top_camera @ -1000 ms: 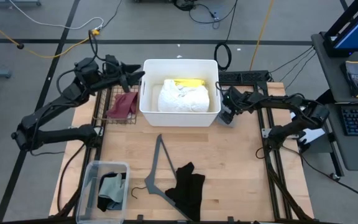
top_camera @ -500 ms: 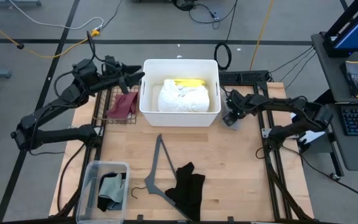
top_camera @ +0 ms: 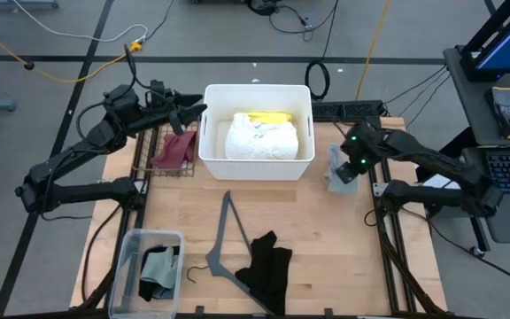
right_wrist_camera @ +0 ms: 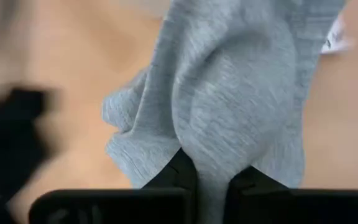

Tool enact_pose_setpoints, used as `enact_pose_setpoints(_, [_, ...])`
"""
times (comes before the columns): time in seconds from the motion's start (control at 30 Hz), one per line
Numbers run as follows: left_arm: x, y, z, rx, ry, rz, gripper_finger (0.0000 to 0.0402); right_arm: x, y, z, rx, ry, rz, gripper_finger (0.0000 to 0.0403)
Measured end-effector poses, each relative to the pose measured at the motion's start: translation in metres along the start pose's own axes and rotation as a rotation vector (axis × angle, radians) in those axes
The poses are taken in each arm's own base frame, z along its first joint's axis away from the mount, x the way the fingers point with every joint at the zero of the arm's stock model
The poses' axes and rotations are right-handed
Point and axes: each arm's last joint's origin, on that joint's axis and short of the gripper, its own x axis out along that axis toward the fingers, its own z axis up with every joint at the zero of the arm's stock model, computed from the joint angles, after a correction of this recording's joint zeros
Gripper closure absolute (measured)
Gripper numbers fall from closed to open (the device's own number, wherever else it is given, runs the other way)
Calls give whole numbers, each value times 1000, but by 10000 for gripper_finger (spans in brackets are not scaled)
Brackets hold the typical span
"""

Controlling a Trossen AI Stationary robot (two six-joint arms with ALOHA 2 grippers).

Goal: Pick & Place Cloths
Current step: Put the gray pants into the wire basket

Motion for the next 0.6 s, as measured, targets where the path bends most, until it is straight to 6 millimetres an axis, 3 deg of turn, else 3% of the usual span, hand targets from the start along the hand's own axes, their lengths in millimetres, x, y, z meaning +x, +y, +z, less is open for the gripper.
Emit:
enact_pose_setpoints(0.3, [1,-2,-2,-11,42,-79,94,-79,46,-2,-165,-207,675,391])
enact_pose_setpoints(0.6, [2,-12,-6,-33,88,-187,94,-143,96,24,-600,-675,1145,391])
